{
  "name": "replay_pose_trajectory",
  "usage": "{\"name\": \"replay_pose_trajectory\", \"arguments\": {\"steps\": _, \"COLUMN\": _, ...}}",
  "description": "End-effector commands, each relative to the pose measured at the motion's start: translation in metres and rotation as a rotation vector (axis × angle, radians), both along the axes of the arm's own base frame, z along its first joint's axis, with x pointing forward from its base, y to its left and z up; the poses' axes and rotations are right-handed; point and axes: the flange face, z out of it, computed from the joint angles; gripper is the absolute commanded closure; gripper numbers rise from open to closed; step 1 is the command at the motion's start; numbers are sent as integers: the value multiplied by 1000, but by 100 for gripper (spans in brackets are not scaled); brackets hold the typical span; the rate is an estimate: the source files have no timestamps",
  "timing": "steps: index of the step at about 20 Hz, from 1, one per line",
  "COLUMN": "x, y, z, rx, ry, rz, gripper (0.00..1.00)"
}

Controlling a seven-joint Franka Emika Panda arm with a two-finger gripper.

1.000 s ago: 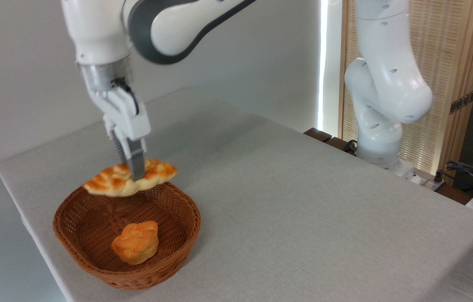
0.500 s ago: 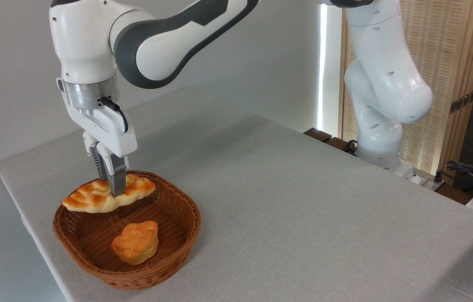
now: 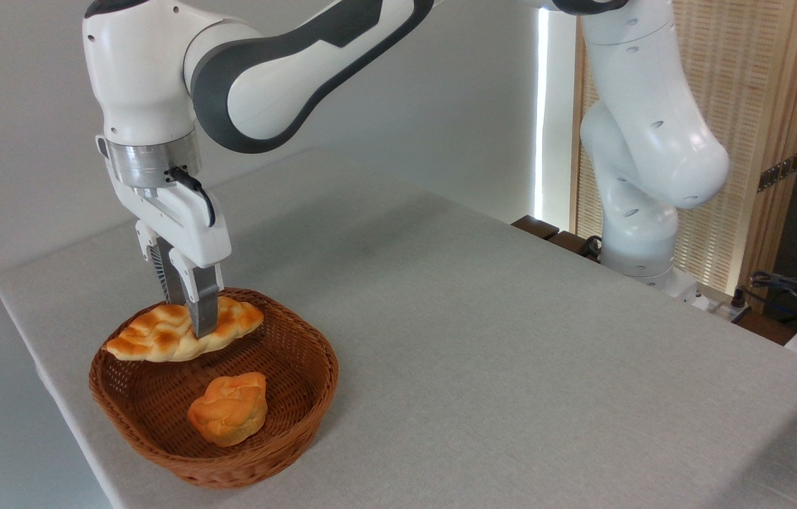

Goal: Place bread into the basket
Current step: 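Lower the bread roll into the basket beside the round bun, then open the gripper and raise it away from the basket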

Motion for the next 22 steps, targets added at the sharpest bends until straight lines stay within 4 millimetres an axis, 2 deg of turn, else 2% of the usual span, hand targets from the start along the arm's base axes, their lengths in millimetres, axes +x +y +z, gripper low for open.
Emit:
{"name": "replay_pose_trajectory", "arguments": {"steps": 1, "x": 2, "y": -2, "z": 3, "rx": -11, "ry": -14, "rz": 9, "gripper": 0}}
{"name": "replay_pose_trajectory", "arguments": {"steps": 8, "x": 2, "y": 0, "z": 13, "rx": -23, "ry": -28, "rz": 16, "gripper": 0}}
{"name": "replay_pose_trajectory", "arguments": {"steps": 10, "x": 2, "y": 4, "z": 19, "rx": -26, "ry": -35, "rz": 23, "gripper": 0}}
{"name": "replay_pose_trajectory", "arguments": {"steps": 12, "x": 0, "y": 10, "z": 35, "rx": -36, "ry": -56, "rz": 33, "gripper": 0}}
{"name": "replay_pose_trajectory", "arguments": {"steps": 15, "x": -13, "y": 47, "z": 81, "rx": -54, "ry": -84, "rz": 75, "gripper": 0}}
{"name": "replay_pose_trajectory", "arguments": {"steps": 18, "x": -42, "y": 97, "z": 120, "rx": -33, "ry": -20, "rz": 28, "gripper": 0}}
{"name": "replay_pose_trajectory", "arguments": {"steps": 20, "x": -61, "y": 121, "z": 136, "rx": -20, "ry": 20, "rz": -54, "gripper": 0}}
{"name": "replay_pose_trajectory", "arguments": {"steps": 22, "x": -66, "y": 144, "z": 142, "rx": -12, "ry": 15, "rz": -104, "gripper": 0}}
